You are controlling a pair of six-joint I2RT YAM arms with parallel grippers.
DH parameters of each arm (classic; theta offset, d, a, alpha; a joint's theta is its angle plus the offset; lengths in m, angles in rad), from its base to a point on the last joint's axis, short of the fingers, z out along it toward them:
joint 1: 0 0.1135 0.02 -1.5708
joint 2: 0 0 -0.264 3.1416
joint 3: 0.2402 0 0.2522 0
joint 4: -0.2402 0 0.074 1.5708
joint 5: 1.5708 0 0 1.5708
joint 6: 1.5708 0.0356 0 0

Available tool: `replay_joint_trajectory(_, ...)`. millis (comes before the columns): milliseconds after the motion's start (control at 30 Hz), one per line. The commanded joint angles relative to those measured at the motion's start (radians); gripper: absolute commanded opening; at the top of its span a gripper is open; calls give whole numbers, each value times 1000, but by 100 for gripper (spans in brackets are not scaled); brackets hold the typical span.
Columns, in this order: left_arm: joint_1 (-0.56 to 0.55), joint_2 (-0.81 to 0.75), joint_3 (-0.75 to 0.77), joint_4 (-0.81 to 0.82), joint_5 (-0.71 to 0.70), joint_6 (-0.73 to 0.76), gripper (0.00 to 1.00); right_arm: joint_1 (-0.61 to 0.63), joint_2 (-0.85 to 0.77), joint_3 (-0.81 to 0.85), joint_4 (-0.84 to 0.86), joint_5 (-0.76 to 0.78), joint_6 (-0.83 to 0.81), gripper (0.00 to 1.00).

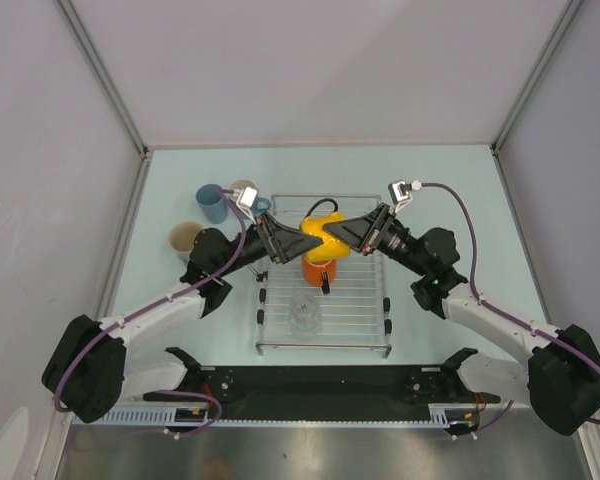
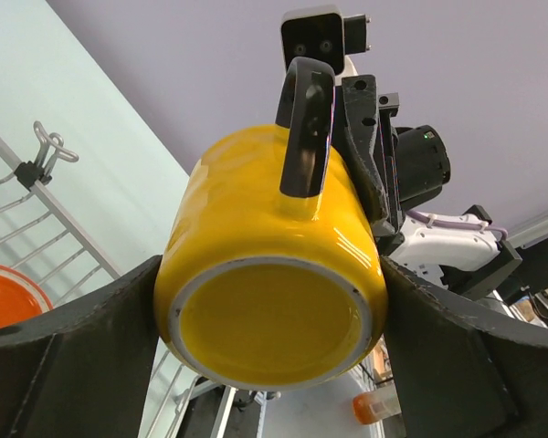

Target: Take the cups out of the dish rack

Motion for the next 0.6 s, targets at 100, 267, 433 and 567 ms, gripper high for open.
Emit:
replay_joint_trajectory(100, -6, -32, 51, 12, 11, -18, 0, 13, -40, 36, -7, -38, -106, 0)
replay_joint_trajectory(267, 4, -27, 86, -36, 13, -3, 0, 13, -90, 35, -65, -52, -131, 0)
replay_joint_trajectory(433, 12, -14, 121, -128, 4, 22, 3, 13, -143, 27, -143, -45, -160, 0)
replay_joint_trajectory(567, 20, -6, 126, -154, 5, 25, 58, 1, -207, 29, -250, 0, -207, 0)
